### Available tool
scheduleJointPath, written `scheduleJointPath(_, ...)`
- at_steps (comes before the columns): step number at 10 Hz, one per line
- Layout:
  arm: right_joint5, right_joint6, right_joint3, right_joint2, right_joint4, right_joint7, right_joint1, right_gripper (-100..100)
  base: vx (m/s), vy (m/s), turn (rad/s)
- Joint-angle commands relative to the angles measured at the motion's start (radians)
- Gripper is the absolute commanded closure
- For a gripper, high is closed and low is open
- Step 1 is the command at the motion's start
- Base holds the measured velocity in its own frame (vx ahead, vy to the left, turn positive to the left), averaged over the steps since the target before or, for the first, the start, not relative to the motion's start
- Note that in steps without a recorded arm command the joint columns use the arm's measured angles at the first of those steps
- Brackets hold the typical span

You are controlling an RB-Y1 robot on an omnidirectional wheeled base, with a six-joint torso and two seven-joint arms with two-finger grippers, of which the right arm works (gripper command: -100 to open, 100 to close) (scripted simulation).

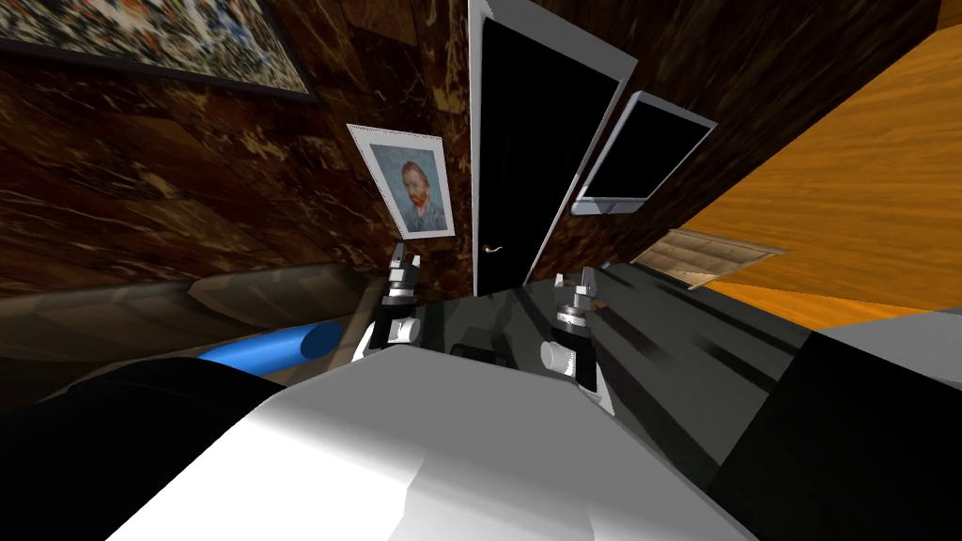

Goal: Pull the door open

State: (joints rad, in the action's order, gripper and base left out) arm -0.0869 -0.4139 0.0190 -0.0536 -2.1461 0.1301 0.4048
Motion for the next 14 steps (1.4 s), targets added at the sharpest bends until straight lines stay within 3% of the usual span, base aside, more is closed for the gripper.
scheduleJointPath(1,0.004,-0.013,0.006,-0.010,0.048,0.001,-0.010,-100,0.089,0.038,0.111)
scheduleJointPath(2,0.004,-0.013,0.006,-0.010,0.048,0.001,-0.010,-100,0.068,0.025,0.037)
scheduleJointPath(8,0.008,-0.047,0.009,-0.053,0.210,0.010,-0.061,-100,0.073,0.017,0.092)
scheduleJointPath(9,0.008,-0.047,0.009,-0.053,0.212,0.010,-0.061,-100,0.065,0.007,0.046)
scheduleJointPath(14,0.011,-0.076,0.011,-0.089,0.355,0.018,-0.106,-100,0.072,0.015,0.099)
